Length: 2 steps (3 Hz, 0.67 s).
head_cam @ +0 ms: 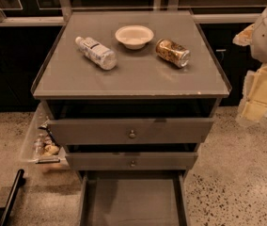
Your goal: Place orange can into bottom drawer
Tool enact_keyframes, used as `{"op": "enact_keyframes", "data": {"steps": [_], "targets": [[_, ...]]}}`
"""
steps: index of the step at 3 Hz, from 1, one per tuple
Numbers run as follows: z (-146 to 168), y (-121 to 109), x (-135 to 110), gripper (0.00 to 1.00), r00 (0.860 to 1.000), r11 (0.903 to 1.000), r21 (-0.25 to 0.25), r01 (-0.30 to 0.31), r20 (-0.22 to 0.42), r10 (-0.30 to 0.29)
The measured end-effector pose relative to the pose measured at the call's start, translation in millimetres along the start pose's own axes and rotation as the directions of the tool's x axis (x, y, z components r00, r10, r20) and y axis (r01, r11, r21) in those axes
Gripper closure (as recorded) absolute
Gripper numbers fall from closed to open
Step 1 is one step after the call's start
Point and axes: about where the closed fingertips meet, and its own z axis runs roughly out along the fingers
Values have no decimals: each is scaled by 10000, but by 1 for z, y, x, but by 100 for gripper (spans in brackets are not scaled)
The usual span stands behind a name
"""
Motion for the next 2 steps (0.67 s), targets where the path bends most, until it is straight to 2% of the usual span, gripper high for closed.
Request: {"op": "enact_keyframes", "data": {"steps": [1,2], "targets": [[0,0,0,0,10000,10000,1,0,1,0],[8,-15,-7,0,9998,9999,107,-64,213,62]]}}
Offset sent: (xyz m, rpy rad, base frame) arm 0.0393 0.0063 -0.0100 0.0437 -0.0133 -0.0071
